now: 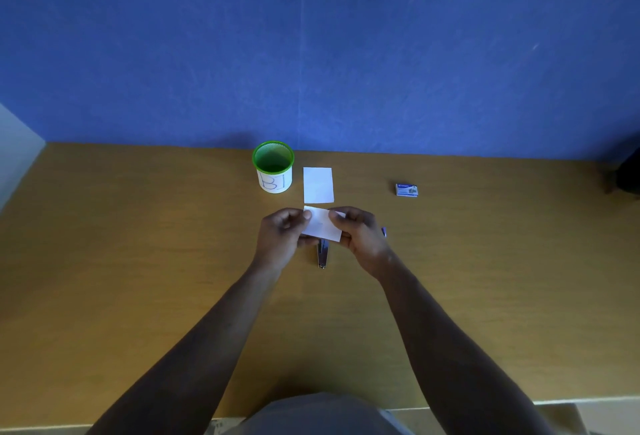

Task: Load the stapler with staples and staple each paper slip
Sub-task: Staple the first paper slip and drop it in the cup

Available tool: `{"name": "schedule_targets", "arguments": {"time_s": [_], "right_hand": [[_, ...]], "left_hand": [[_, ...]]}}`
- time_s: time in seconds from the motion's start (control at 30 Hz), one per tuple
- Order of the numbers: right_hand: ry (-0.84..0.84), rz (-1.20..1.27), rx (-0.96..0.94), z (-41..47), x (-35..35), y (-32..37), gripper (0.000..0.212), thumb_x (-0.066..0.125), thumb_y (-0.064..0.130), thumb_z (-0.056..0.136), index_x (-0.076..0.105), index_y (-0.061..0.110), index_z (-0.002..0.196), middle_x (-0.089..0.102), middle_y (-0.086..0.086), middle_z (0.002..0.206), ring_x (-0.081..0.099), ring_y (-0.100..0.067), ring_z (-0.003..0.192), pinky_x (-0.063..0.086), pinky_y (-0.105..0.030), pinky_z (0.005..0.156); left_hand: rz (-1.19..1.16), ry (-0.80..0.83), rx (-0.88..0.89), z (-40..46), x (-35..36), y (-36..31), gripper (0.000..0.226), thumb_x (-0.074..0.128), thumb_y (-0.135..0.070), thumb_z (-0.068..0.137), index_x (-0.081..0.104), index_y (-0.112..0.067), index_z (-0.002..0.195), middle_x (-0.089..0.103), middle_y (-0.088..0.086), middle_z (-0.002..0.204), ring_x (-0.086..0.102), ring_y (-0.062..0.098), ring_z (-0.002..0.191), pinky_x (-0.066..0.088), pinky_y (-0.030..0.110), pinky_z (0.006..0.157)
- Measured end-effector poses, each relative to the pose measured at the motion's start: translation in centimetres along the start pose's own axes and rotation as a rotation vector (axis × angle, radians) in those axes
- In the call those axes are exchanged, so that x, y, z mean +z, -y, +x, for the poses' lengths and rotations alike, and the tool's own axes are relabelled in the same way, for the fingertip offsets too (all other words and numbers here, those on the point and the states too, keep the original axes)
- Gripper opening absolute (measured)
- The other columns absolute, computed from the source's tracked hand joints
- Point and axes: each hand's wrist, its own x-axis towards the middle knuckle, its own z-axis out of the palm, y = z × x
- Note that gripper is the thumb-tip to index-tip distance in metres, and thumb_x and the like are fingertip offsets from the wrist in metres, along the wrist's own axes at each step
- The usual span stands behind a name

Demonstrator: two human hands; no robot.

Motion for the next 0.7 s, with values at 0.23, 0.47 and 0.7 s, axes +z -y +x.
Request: {"name": "schedule_targets", "arguments": {"time_s": [0.23,0.47,0.7], "right_hand": [[0.018,-0.081,0.018,0.2,0.6,-0.3,0.021,0.066,-0.003,0.089,0.065,0.001,0.11,0.069,-0.022,0.1,0.07,-0.028,0.084,0.062,-0.042,0.074],[-0.093,-0.176,0.01,2.2,1.5,0.0,0.027,0.074,-0.001,0.083,0.063,-0.006,0.107,0.069,-0.02,0.092,0.07,-0.023,0.077,0.062,-0.036,0.063],[-0.218,-0.178,-0.047,5.6,1.8,0.7,0.011,0.07,-0.003,0.086,0.07,0.008,0.084,0.067,-0.012,0.079,0.065,-0.016,0.069,0.061,-0.03,0.062]], "left_hand": [[0.006,-0.096,-0.006,0.1,-0.8,0.7,0.008,0.07,-0.009,0.086,0.067,-0.006,0.092,0.068,0.007,0.075,0.069,0.013,0.067,0.058,0.03,0.053],[0.172,-0.173,0.091,1.7,-1.4,0.7,0.027,0.069,-0.012,0.087,0.062,-0.011,0.112,0.068,0.007,0.069,0.064,0.014,0.053,0.055,0.026,0.048],[0.345,-0.31,0.272,5.1,-2.6,-0.1,0.026,0.071,-0.007,0.083,0.064,-0.013,0.106,0.066,-0.001,0.089,0.06,0.003,0.076,0.049,0.023,0.07]]}}
